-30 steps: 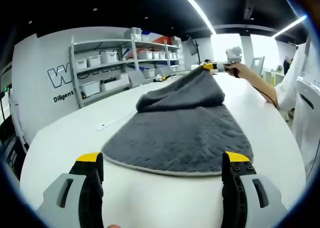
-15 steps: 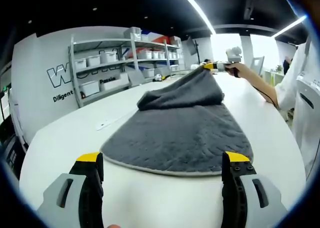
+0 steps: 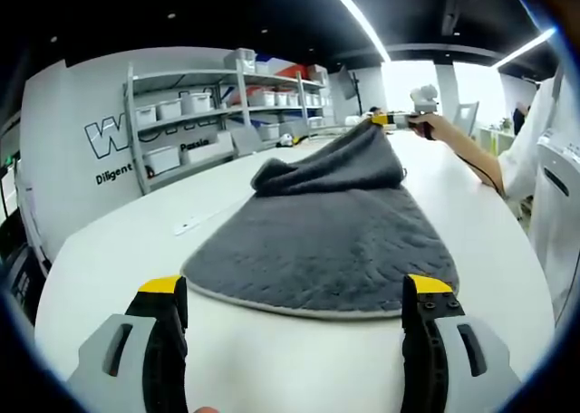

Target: Open the folded towel by lifting each exposed corner and separating the folded layers until the towel lies flat within the target outline without major curled edges

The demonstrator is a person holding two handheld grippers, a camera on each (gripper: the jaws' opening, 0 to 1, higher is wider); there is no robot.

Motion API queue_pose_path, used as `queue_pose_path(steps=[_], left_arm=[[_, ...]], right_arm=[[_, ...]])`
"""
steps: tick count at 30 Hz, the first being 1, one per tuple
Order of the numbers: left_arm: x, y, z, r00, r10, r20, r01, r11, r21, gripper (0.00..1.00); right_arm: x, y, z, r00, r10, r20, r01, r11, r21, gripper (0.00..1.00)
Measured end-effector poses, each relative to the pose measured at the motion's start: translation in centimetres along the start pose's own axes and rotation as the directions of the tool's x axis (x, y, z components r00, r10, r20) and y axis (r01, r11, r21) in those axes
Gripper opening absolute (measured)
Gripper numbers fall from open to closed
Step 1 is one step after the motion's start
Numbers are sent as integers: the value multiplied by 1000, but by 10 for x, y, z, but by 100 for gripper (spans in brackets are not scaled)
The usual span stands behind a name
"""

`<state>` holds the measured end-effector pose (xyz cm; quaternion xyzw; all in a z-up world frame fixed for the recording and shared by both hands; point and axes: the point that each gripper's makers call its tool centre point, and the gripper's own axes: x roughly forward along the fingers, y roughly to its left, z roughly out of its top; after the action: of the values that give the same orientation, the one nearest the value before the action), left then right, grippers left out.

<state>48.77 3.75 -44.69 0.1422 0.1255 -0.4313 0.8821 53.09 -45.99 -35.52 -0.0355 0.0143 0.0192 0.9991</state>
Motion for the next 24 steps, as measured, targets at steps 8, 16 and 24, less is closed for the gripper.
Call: queue_pose_path(steps=[8, 16, 24], left_arm=[[-1, 1, 1, 1000, 1, 2, -1, 1000, 1, 97], [-1, 1, 2, 1000, 2, 4, -2, 1000, 2, 97], [-2, 1, 2, 1000, 4, 4, -4, 1000, 5, 97]], right_arm=[[-1, -7, -2, 1000, -20, -4, 20, 1000, 11, 0], [-3, -13, -3, 999, -36, -7, 37, 999, 21, 0], [-6, -24, -4, 998, -63, -4, 63, 997, 37, 0]])
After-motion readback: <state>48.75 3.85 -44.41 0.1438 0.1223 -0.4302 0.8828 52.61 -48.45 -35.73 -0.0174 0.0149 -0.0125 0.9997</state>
